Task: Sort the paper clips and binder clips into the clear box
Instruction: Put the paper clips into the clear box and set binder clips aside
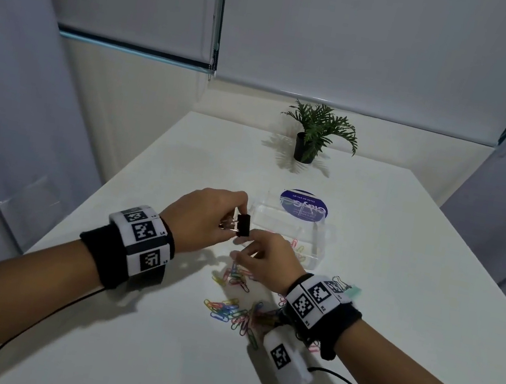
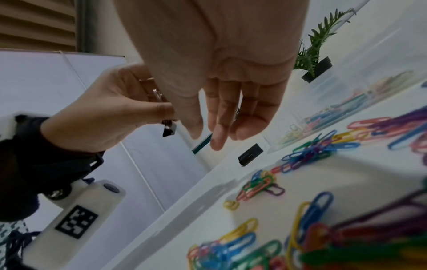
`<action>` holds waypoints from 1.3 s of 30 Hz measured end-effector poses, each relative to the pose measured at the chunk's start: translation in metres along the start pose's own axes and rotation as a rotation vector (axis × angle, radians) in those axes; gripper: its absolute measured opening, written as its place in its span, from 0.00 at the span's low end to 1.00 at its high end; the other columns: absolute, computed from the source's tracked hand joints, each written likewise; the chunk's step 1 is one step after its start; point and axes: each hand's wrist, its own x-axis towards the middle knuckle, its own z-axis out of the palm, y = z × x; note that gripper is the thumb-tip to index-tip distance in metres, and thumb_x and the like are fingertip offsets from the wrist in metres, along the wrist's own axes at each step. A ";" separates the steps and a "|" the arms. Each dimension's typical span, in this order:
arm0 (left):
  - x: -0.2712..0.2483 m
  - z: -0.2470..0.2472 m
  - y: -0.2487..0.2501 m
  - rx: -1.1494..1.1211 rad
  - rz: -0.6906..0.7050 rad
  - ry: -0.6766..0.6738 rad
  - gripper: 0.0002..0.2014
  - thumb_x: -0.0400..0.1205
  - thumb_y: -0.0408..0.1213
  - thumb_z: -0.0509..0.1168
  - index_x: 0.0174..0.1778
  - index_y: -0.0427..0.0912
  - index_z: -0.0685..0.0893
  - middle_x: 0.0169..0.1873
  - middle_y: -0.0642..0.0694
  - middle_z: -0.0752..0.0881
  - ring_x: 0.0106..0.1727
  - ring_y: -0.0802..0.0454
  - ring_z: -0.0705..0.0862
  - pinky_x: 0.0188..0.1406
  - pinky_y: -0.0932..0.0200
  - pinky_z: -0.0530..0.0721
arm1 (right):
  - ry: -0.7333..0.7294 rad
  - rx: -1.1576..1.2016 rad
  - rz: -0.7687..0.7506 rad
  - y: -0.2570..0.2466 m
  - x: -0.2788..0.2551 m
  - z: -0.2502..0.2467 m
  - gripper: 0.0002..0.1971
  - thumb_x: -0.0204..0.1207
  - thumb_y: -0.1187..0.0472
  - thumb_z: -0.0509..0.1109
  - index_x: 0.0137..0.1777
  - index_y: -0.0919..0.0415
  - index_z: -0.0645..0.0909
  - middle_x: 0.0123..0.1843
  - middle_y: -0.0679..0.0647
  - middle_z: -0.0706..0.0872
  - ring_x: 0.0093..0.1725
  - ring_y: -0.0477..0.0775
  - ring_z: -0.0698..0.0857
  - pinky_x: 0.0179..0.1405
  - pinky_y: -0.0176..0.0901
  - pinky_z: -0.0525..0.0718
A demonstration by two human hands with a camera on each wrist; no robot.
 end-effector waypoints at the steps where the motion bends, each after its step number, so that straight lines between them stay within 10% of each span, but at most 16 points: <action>1: 0.001 0.000 -0.001 -0.002 -0.011 -0.007 0.10 0.76 0.37 0.68 0.53 0.46 0.78 0.27 0.57 0.74 0.33 0.54 0.76 0.35 0.58 0.75 | 0.003 -0.046 -0.017 0.001 0.000 -0.002 0.07 0.72 0.60 0.72 0.49 0.58 0.85 0.43 0.58 0.91 0.27 0.37 0.81 0.34 0.33 0.80; 6: 0.000 0.006 -0.018 0.091 -0.101 -0.199 0.10 0.77 0.38 0.67 0.53 0.44 0.81 0.38 0.52 0.79 0.40 0.51 0.77 0.39 0.59 0.73 | -0.072 -0.343 -0.065 0.013 -0.004 -0.008 0.06 0.71 0.64 0.70 0.46 0.61 0.86 0.47 0.58 0.91 0.40 0.48 0.83 0.44 0.37 0.79; 15: -0.014 0.032 -0.054 0.223 -0.261 -0.529 0.13 0.77 0.30 0.64 0.58 0.42 0.81 0.56 0.45 0.83 0.60 0.47 0.80 0.43 0.64 0.70 | -0.287 -0.677 -0.114 0.012 0.006 0.005 0.24 0.73 0.70 0.62 0.71 0.60 0.73 0.67 0.63 0.76 0.67 0.65 0.74 0.64 0.56 0.78; 25: -0.025 0.036 -0.010 0.066 -0.115 -0.513 0.29 0.72 0.48 0.71 0.69 0.48 0.71 0.60 0.48 0.75 0.62 0.49 0.76 0.58 0.57 0.76 | -0.316 -0.624 -0.153 0.014 0.004 -0.015 0.16 0.71 0.67 0.69 0.59 0.58 0.84 0.57 0.56 0.87 0.52 0.54 0.83 0.47 0.36 0.74; 31: -0.032 0.062 0.006 0.139 -0.237 -0.666 0.50 0.53 0.72 0.68 0.67 0.50 0.64 0.55 0.51 0.68 0.54 0.49 0.78 0.55 0.46 0.83 | -0.431 -0.731 -0.057 0.020 0.004 -0.033 0.37 0.60 0.58 0.80 0.71 0.54 0.71 0.65 0.59 0.77 0.62 0.59 0.79 0.62 0.48 0.79; 39: -0.012 0.068 0.014 -0.029 -0.214 -0.622 0.28 0.69 0.52 0.75 0.61 0.47 0.74 0.51 0.49 0.69 0.48 0.50 0.74 0.41 0.62 0.75 | -0.467 -0.692 -0.054 0.021 -0.001 -0.027 0.23 0.63 0.62 0.78 0.60 0.59 0.80 0.56 0.60 0.78 0.55 0.61 0.81 0.50 0.46 0.79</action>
